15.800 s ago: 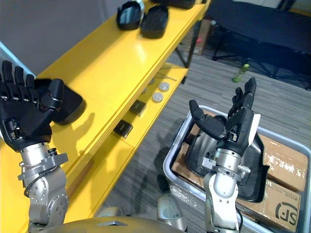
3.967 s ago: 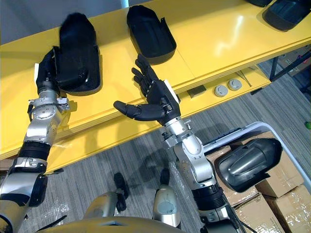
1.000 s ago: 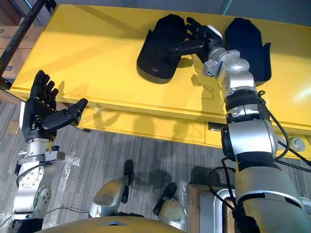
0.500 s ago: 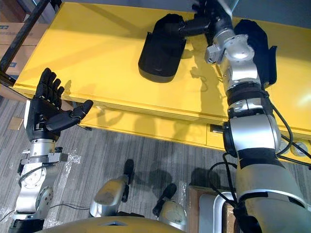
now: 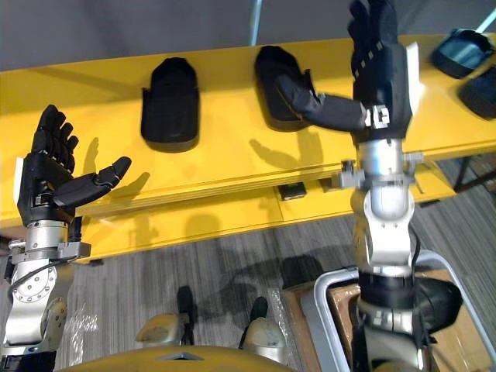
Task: Walk over and take three plastic housings, then place them on the shelf
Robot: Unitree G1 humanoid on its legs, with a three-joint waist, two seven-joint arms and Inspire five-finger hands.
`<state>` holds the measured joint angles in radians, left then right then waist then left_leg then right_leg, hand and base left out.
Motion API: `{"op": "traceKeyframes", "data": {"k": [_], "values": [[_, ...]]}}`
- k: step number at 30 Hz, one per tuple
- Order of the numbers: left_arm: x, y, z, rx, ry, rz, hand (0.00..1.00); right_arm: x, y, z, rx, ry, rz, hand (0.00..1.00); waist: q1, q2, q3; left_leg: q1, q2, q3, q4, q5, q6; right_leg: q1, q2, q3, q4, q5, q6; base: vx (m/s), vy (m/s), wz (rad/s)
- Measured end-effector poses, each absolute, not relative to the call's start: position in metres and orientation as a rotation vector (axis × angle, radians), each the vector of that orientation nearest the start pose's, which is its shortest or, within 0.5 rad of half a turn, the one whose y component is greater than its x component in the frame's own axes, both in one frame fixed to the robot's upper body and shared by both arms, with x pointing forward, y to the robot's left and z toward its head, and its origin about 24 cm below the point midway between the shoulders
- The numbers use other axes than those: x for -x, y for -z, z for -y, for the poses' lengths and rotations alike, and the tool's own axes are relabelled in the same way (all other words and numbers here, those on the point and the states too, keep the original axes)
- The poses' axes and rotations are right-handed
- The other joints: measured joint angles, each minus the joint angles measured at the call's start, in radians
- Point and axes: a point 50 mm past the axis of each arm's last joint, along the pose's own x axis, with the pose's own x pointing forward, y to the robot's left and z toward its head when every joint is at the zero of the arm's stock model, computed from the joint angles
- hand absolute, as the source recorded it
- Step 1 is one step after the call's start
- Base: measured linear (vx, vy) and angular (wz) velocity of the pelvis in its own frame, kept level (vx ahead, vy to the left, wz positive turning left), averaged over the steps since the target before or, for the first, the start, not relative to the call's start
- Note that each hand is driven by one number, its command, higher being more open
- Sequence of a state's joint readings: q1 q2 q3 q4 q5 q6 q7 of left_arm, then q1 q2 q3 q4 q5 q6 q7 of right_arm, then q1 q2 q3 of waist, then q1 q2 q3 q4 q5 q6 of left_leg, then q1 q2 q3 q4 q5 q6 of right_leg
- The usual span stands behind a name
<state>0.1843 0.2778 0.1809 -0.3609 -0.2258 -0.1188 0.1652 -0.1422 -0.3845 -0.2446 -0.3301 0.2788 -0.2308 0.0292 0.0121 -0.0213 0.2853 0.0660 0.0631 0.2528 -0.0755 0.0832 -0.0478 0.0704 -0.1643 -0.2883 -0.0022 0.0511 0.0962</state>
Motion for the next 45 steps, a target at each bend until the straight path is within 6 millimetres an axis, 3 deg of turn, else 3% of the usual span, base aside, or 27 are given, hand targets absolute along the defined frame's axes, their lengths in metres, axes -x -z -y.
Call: {"op": "traceKeyframes", "data": {"k": [5, 9, 13, 21, 31, 38, 45], "values": [[-0.206, -0.103, -0.238, -0.073, -0.343, 0.279, 1.00, -0.215, -0.167, 0.232, 0.088, 0.121, 0.674, 1.00, -0.027, 0.003, -0.047, 0.014, 0.003, 0.040, 0.001, -0.015, -0.006, -0.004, 0.011, 0.047, -0.010, 0.002, 0.003, 0.02, 0.000, -0.24], [-0.208, -0.075, -0.242, -0.038, -0.409, 0.150, 1.00, -0.204, -0.147, 0.223, -0.049, 0.160, 0.647, 1.00, -0.046, 0.019, -0.082, 0.018, 0.004, 0.061, 0.003, -0.022, -0.007, -0.010, 0.013, 0.069, -0.015, 0.005, 0.006, 0.02, -0.001, -0.14], [-0.212, -0.045, -0.247, 0.013, -0.439, 0.041, 1.00, -0.200, -0.128, 0.210, -0.142, 0.127, 0.569, 1.00, -0.057, 0.026, -0.087, 0.030, 0.002, 0.083, 0.003, -0.028, -0.006, -0.012, 0.011, 0.091, -0.015, 0.007, 0.008, -0.01, 0.013, -0.16], [-0.235, -0.029, -0.248, 0.081, -0.513, 0.060, 1.00, -0.207, -0.105, 0.187, -0.464, -0.003, 0.451, 1.00, -0.076, 0.043, -0.115, 0.030, 0.000, 0.098, 0.004, -0.030, -0.004, -0.027, 0.009, 0.106, -0.014, 0.009, 0.011, -0.01, 0.011, -0.06], [-0.260, -0.038, -0.234, 0.114, -0.466, 0.130, 1.00, -0.218, -0.084, 0.118, -0.476, -0.426, 0.234, 1.00, -0.072, 0.045, -0.115, -0.056, -0.003, 0.070, 0.059, -0.034, 0.004, -0.089, -0.004, 0.088, 0.018, 0.009, 0.010, -0.01, 0.007, 0.08], [-0.274, -0.053, -0.223, 0.131, -0.423, 0.180, 1.00, -0.232, -0.101, 0.097, -0.467, -0.508, 0.281, 1.00, -0.068, 0.042, -0.092, -0.095, -0.010, 0.047, 0.072, -0.031, 0.010, -0.120, -0.016, 0.071, 0.038, 0.005, 0.007, -0.02, 0.012, 0.10], [-0.277, -0.060, -0.215, 0.177, -0.338, 0.194, 1.00, -0.232, -0.100, 0.092, -0.444, -0.506, 0.273, 1.00, -0.069, 0.040, -0.077, -0.096, -0.018, 0.043, 0.072, -0.030, 0.015, -0.120, -0.025, 0.068, 0.052, 0.002, 0.003, 0.00, 0.004, 0.01]]}}
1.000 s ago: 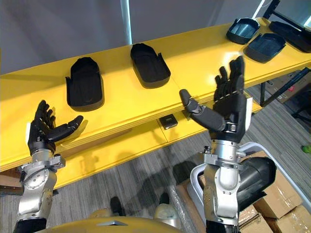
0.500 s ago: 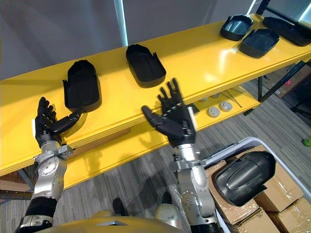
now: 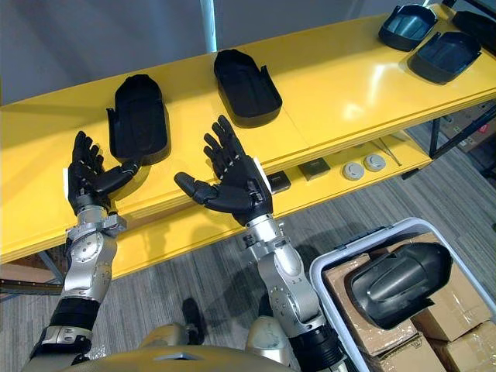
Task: Walk over and take three plastic housings, then place them on the shelf
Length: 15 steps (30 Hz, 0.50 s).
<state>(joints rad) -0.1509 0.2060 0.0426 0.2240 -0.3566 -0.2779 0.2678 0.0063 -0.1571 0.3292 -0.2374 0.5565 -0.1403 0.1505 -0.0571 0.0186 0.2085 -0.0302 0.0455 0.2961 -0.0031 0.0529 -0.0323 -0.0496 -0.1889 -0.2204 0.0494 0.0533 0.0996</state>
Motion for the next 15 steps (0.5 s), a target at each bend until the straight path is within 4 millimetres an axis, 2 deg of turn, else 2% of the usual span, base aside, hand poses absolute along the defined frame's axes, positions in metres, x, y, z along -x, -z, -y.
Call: {"op": "traceKeyframes", "data": {"k": [5, 15], "values": [[-0.279, -0.065, -0.207, 0.207, -0.260, 0.194, 1.00, -0.231, -0.100, 0.089, -0.450, -0.513, 0.266, 1.00, 0.000, -0.009, 0.011, 0.003, -0.002, -0.001, 0.001, 0.000, 0.003, 0.002, -0.002, 0.000, 0.003, -0.001, -0.001, 0.00, 0.000, 0.00], [-0.279, -0.066, -0.197, 0.245, -0.163, 0.184, 1.00, -0.228, -0.095, 0.089, -0.460, -0.506, 0.244, 1.00, -0.001, -0.009, 0.012, 0.006, -0.003, -0.004, 0.001, 0.001, 0.004, 0.007, -0.004, -0.005, 0.003, 0.000, 0.000, 0.00, 0.000, 0.00]]}}
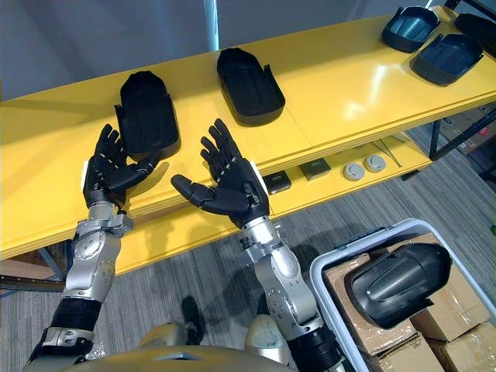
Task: Walk over and take three plastic housings, then place them on the shelf
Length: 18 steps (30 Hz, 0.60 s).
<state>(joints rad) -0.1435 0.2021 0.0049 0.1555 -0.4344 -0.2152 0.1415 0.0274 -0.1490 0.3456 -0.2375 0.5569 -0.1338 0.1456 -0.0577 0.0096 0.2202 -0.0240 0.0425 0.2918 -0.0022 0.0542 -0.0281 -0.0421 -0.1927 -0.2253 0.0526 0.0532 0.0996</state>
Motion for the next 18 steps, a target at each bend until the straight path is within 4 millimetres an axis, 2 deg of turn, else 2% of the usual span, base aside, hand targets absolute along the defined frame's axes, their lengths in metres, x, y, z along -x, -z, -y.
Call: {"op": "traceKeyframes", "data": {"k": [14, 18], "values": [[-0.2742, -0.0599, -0.1935, 0.241, -0.130, 0.163, 1.00, -0.2277, -0.0949, 0.0886, -0.461, -0.505, 0.242, 1.00, -0.002, -0.001, 0.001, 0.015, 0.000, -0.001, -0.003, 0.000, 0.000, 0.017, 0.000, -0.003, -0.002, 0.000, 0.001, 0.00, 0.000, 0.00], [-0.2729, -0.0593, -0.1908, 0.128, -0.243, 0.160, 1.00, -0.2267, -0.0934, 0.0882, -0.469, -0.495, 0.236, 1.00, -0.007, -0.002, 0.000, 0.017, 0.000, -0.008, -0.003, 0.000, 0.000, 0.024, 0.000, -0.013, -0.006, -0.001, 0.001, 0.00, 0.001, 0.02]]}}
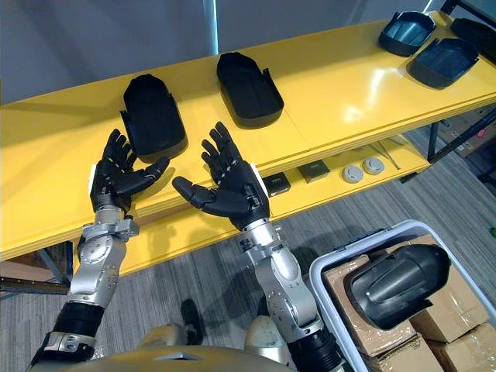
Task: Walk over and take three plastic housings, then place them on the shelf
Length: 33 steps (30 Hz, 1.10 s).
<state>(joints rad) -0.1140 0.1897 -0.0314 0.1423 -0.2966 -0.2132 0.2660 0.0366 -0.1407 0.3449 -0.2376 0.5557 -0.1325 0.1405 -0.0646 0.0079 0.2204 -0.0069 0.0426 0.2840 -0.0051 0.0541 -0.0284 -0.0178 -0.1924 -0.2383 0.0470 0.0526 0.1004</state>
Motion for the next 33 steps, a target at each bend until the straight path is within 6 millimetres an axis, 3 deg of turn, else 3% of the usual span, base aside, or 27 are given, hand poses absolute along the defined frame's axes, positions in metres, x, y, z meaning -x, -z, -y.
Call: {"op": "traceKeyframes", "data": {"k": [4, 7, 10, 13, 16, 19, 25, 30, 33], "values": [[-0.267, -0.057, -0.197, 0.068, -0.460, 0.151, 1.00, -0.225, -0.091, 0.089, -0.437, -0.465, 0.231, 1.00, -0.016, -0.001, 0.000, 0.001, 0.002, 0.001, -0.002, 0.000, 0.000, 0.000, 0.003, 0.001, -0.003, 0.000, 0.000, 0.00, 0.000, 0.00], [-0.250, -0.055, -0.211, 0.053, -0.630, 0.154, 1.00, -0.220, -0.084, 0.093, -0.407, -0.408, 0.207, 1.00, -0.019, -0.002, -0.001, 0.011, 0.004, 0.010, -0.012, 0.001, -0.002, 0.005, 0.008, 0.007, -0.015, 0.002, 0.003, 0.02, -0.006, -0.09], [-0.226, -0.066, -0.220, 0.126, -0.775, 0.214, 1.00, -0.215, -0.076, 0.098, -0.357, -0.342, 0.186, 1.00, -0.012, -0.004, -0.003, 0.029, 0.004, 0.013, -0.020, -0.002, -0.005, 0.028, 0.011, 0.012, -0.032, 0.004, 0.004, 0.04, 0.003, -0.02], [-0.205, -0.095, -0.216, 0.150, -0.762, 0.356, 1.00, -0.213, -0.077, 0.105, -0.335, -0.245, 0.213, 1.00, 0.011, -0.005, -0.007, 0.052, 0.002, 0.007, -0.035, -0.003, -0.007, 0.055, 0.013, 0.002, -0.043, 0.003, 0.003, 0.02, 0.002, 0.05], [-0.197, -0.110, -0.211, 0.129, -0.699, 0.440, 1.00, -0.215, -0.081, 0.109, -0.291, -0.190, 0.252, 1.00, 0.022, -0.005, -0.041, 0.061, 0.002, -0.004, -0.041, -0.003, -0.007, 0.075, 0.012, -0.012, -0.058, 0.003, 0.004, 0.02, 0.003, 0.12], [-0.195, -0.110, -0.210, 0.107, -0.668, 0.448, 1.00, -0.215, -0.084, 0.112, -0.155, -0.167, 0.286, 1.00, 0.031, -0.005, -0.058, 0.090, 0.002, -0.006, -0.054, -0.002, -0.008, 0.105, 0.012, -0.018, -0.068, 0.003, 0.004, 0.00, 0.000, 0.00], [-0.185, -0.103, -0.211, 0.080, -0.635, 0.410, 1.00, -0.219, -0.085, 0.117, -0.090, -0.155, 0.299, 1.00, 0.038, -0.012, -0.071, 0.110, 0.001, -0.015, -0.078, 0.010, -0.007, 0.120, 0.013, -0.032, -0.068, 0.003, 0.005, -0.01, 0.003, 0.04], [-0.179, -0.108, -0.208, 0.082, -0.586, 0.426, 1.00, -0.233, -0.071, 0.123, 0.291, -0.067, 0.280, 1.00, 0.062, -0.024, -0.084, 0.097, 0.001, -0.038, -0.084, 0.015, -0.017, 0.123, 0.014, -0.056, -0.073, -0.006, 0.001, -0.04, 0.000, 0.13], [-0.177, -0.116, -0.208, 0.086, -0.583, 0.475, 1.00, -0.249, -0.074, 0.128, 0.415, -0.060, 0.296, 1.00, 0.065, -0.026, -0.084, 0.035, 0.003, -0.074, -0.083, 0.040, -0.016, 0.084, 0.015, -0.089, -0.071, -0.001, 0.003, -0.05, -0.012, 0.38]]}}
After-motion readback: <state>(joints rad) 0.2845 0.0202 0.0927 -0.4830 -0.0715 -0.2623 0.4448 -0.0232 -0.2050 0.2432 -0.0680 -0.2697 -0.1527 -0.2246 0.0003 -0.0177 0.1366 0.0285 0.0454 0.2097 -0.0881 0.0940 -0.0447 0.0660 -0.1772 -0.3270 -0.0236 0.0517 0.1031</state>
